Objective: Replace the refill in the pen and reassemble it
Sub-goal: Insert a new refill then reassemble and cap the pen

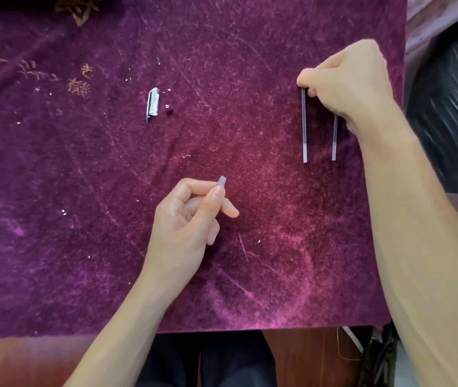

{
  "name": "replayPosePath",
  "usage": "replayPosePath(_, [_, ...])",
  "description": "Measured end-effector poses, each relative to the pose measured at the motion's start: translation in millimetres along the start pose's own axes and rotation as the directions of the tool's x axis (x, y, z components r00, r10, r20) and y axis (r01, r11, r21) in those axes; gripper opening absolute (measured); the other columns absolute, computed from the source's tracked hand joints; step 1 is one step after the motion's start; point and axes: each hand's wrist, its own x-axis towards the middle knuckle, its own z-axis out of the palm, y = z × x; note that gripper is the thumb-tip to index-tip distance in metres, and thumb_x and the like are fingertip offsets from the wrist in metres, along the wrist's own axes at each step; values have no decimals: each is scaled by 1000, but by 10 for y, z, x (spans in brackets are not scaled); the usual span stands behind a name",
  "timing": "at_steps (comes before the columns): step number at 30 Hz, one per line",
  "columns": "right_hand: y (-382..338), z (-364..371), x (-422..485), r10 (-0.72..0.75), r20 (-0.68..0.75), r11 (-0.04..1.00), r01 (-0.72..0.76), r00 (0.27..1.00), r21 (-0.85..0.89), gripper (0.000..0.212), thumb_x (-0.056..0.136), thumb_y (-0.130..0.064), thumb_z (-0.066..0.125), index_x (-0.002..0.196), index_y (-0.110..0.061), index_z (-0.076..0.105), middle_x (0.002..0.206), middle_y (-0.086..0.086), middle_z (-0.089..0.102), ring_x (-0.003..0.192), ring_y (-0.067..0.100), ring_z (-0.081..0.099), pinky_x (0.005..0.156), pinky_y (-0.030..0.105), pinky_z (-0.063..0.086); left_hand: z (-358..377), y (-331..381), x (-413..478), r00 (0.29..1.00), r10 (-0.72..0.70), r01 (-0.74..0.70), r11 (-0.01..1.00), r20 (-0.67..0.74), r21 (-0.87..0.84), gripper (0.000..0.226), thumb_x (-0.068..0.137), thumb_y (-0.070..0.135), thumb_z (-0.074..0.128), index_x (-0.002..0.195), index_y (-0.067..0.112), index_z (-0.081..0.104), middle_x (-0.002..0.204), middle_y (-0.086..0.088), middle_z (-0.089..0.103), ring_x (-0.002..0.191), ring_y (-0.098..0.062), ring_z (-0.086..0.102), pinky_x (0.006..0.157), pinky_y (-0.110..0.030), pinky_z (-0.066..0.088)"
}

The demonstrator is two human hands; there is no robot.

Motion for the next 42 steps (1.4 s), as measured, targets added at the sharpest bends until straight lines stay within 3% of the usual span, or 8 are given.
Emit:
replayPosePath(3, [-25, 35, -97, 45, 31, 993, -48, 999, 111, 15, 74, -29, 75, 70, -15, 78, 41, -17, 61, 34, -5, 48, 53, 21, 42, -57, 5, -33, 1000, -1, 1, 1000, -9, -8, 14, 104, 25, 59, 101, 12, 65, 82, -3, 77, 46, -6, 45, 48, -11, 40])
replayPosePath(5, [-36, 69, -185, 64, 50, 974, -74, 997, 213, 18, 73, -31, 75, 67, -14, 78, 46, -14, 64, 43, -1, 51, 55, 25, 43, -95, 7, -43, 1000, -1, 0, 1000, -14, -7, 15, 104, 24, 59, 102, 11, 65, 82, -3, 77, 46, -6, 45, 48, -12, 40])
replayPosePath(10, [-82, 185, -591, 78, 117, 877, -124, 990, 464, 16, 79, -32, 80, 71, -18, 79, 55, -12, 68, 50, 1, 52, 44, 16, 40, -227, 29, -122, 1000, 11, -11, 1000, -27, 0, 13, 105, 24, 58, 99, 14, 65, 81, -3, 77, 45, -6, 45, 48, -13, 40])
replayPosePath(19, [-193, 486, -1215, 156, 255, 565, -298, 954, 770, 21, 88, -24, 82, 68, -20, 76, 61, -11, 65, 50, 3, 46, 41, 15, 31, -479, 29, -270, 999, 15, -15, 1000, -46, 4, 13, 104, 24, 59, 100, 13, 65, 80, -3, 77, 44, -6, 45, 47, -14, 41])
replayPosePath(29, [-242, 677, -1489, 198, 370, 364, -419, 908, 832, 28, 94, -20, 78, 66, -21, 76, 71, -4, 68, 54, 4, 47, 41, 15, 30, -586, 2, -370, 998, 31, -32, 999, -51, -32, 12, 105, 21, 58, 99, 14, 64, 80, -3, 77, 44, -7, 46, 47, -16, 42])
replayPosePath(37, [-214, 680, -1571, 233, 367, 309, -427, 900, 850, 22, 96, -18, 75, 75, -18, 72, 70, -5, 67, 52, 2, 47, 40, 14, 29, -566, 0, -424, 999, 35, -37, 998, -38, -59, 10, 105, 17, 58, 100, 11, 63, 79, -5, 77, 44, -7, 46, 46, -15, 40])
replayPosePath(42, [-175, 665, -1572, 231, 344, 338, -406, 910, 849, 19, 95, -19, 77, 77, -19, 73, 70, -5, 69, 52, 2, 48, 40, 14, 30, -568, -8, -436, 999, 33, -35, 998, -29, -49, 11, 105, 17, 57, 101, 8, 63, 80, -4, 77, 45, -7, 45, 47, -15, 40])
